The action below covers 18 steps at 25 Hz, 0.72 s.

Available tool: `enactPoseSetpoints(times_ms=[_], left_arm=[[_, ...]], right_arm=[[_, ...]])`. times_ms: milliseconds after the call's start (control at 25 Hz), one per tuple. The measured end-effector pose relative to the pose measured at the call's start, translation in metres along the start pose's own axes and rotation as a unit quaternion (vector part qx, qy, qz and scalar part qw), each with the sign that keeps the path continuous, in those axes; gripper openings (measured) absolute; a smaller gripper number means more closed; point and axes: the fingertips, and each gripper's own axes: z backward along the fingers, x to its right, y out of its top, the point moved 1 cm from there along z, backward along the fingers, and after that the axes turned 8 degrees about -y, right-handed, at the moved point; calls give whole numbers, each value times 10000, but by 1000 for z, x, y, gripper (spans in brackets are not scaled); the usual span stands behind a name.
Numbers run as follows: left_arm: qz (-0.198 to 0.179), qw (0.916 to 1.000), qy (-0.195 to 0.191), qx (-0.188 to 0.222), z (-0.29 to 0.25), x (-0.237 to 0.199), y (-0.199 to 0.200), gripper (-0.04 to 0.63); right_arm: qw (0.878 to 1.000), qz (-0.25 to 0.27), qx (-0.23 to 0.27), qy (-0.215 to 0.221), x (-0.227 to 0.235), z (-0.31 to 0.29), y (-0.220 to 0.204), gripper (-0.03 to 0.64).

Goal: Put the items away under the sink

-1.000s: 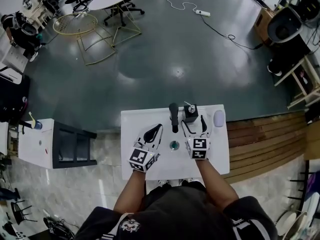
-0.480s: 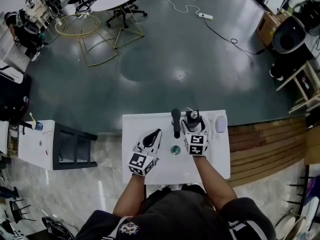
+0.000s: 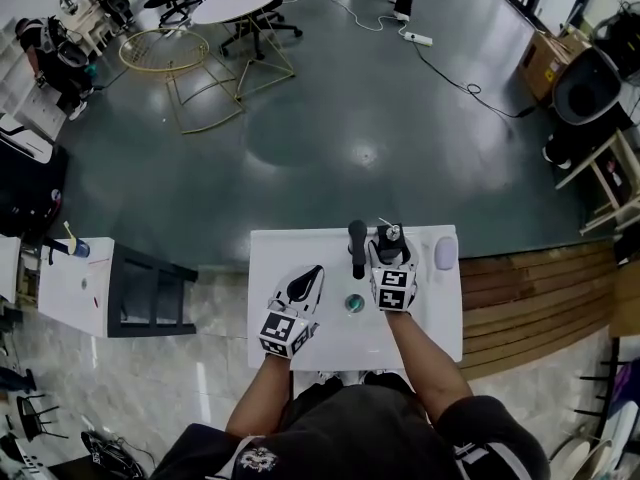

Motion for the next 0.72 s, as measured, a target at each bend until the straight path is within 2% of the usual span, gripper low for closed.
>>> enactPoseSetpoints(times_ms=[200,720], left_arm=[[-18,10000,31,-8,6,1,1,0],[-40,9998,-152,120,30,14,6,0]], right_arm=[[9998,-4,36,177,-4,4,6,328],[9985,165,506,127,-3,64,24,327]])
